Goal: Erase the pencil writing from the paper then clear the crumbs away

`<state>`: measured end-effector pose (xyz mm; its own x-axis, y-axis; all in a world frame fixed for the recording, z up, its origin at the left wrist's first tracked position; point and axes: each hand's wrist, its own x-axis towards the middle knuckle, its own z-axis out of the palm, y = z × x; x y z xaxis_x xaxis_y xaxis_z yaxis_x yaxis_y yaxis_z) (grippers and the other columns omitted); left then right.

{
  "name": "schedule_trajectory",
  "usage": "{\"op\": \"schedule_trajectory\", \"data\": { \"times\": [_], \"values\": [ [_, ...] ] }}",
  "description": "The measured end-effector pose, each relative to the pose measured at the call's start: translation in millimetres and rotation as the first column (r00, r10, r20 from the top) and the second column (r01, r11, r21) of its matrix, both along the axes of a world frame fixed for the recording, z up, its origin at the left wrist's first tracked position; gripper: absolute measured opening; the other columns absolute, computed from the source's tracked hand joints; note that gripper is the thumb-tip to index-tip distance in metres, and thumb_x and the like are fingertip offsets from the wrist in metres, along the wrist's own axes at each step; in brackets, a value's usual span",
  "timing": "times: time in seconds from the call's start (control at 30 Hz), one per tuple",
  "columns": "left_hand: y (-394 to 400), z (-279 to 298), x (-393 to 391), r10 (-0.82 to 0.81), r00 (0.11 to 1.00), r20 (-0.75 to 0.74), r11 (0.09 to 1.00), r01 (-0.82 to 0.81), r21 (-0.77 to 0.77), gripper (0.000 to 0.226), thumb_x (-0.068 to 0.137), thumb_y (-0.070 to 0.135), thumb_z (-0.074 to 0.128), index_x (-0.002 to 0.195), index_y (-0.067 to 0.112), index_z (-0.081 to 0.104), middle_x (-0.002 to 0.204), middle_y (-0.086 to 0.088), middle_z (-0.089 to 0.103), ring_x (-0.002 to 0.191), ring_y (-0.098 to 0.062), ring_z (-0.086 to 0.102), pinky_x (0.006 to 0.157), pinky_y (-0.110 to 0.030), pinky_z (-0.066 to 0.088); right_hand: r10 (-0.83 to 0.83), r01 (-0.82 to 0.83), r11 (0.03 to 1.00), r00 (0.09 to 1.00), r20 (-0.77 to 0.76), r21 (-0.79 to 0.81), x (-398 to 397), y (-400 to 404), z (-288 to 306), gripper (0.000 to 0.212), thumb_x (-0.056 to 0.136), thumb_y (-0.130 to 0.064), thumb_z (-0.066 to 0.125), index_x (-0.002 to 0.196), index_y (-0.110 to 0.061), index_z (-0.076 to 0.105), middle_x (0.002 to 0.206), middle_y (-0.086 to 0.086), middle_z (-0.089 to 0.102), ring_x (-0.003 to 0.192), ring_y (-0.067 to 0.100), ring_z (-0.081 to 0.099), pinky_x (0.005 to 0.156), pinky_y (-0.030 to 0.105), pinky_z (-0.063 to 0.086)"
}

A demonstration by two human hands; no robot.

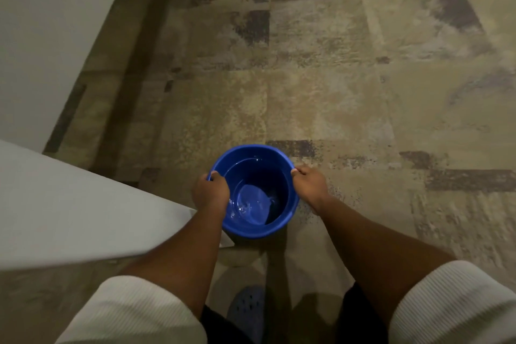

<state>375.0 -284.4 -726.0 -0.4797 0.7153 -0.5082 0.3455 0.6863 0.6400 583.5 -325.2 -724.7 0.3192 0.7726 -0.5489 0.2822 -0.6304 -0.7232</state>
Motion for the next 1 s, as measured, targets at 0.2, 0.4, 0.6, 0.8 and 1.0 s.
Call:
{"op": "schedule_trajectory", "data": {
  "times": [0.2, 0.4, 0.6, 0.8, 1.0],
  "values": [
    [1, -42, -2, 0.008, 1.0, 0.01, 1.0, -0.008, -0.006, 0.037, 0.108, 0.032, 0.043, 0.122, 0.009, 0.068, 0.105, -0.011, 0.069, 0.088, -0.022, 0.065, 0.074, -0.036, 0.051, 0.015, -0.015, 1.0, 1.0, -0.002, -0.006, -2, 5, -39, 0.03, 0.099, -0.023, 0.046, 0.106, -0.012, 0.072, 0.089, 0.009, 0.071, 0.08, 0.024, 0.068, 0.078, 0.045, 0.059],
    [0, -63, -1, 0.057, 0.998, 0.024, 0.998, -0.057, -0.018, 0.036, 0.108, 0.032, 0.042, 0.115, 0.009, 0.07, 0.092, -0.008, 0.068, 0.074, -0.017, 0.062, 0.063, -0.031, 0.048, 0.007, -0.007, 1.0, 1.0, -0.025, -0.014, -1, 5, -58, 0.029, 0.1, -0.024, 0.047, 0.112, -0.013, 0.071, 0.091, 0.008, 0.072, 0.081, 0.022, 0.069, 0.079, 0.043, 0.059],
    [-2, -76, -3, 0.068, 0.998, 0.016, 0.998, -0.068, 0.003, 0.038, 0.109, 0.034, 0.042, 0.118, 0.009, 0.069, 0.092, -0.009, 0.068, 0.071, -0.015, 0.06, 0.06, -0.03, 0.045, 0.011, -0.014, 0.998, 0.998, -0.059, -0.058, -3, 3, -69, 0.032, 0.101, -0.029, 0.047, 0.114, -0.013, 0.071, 0.097, 0.009, 0.072, 0.088, 0.024, 0.068, 0.086, 0.045, 0.056],
    [-10, -69, 8, 0.001, 0.999, -0.048, 1.0, -0.001, -0.007, 0.051, 0.109, 0.041, 0.04, 0.151, 0.012, 0.047, 0.141, -0.015, 0.058, 0.123, -0.033, 0.061, 0.103, -0.05, 0.051, 0.008, -0.013, 0.99, 1.0, -0.03, -0.14, -9, 4, -68, 0.047, 0.1, -0.037, 0.047, 0.132, -0.003, 0.052, 0.118, 0.013, 0.062, 0.104, 0.027, 0.061, 0.086, 0.036, 0.049],
    [-17, -23, 19, -0.3, 0.936, -0.187, 0.953, 0.303, -0.013, 0.05, 0.112, 0.038, 0.031, 0.155, 0.015, 0.043, 0.153, -0.013, 0.05, 0.141, -0.033, 0.046, 0.116, -0.053, 0.038, 0.151, -0.134, 0.985, 0.976, 0.158, -0.113, -8, -3, -28, 0.061, 0.1, -0.04, 0.044, 0.148, -0.004, 0.032, 0.152, 0.016, 0.036, 0.139, 0.033, 0.035, 0.112, 0.044, 0.033]
  ]
}}
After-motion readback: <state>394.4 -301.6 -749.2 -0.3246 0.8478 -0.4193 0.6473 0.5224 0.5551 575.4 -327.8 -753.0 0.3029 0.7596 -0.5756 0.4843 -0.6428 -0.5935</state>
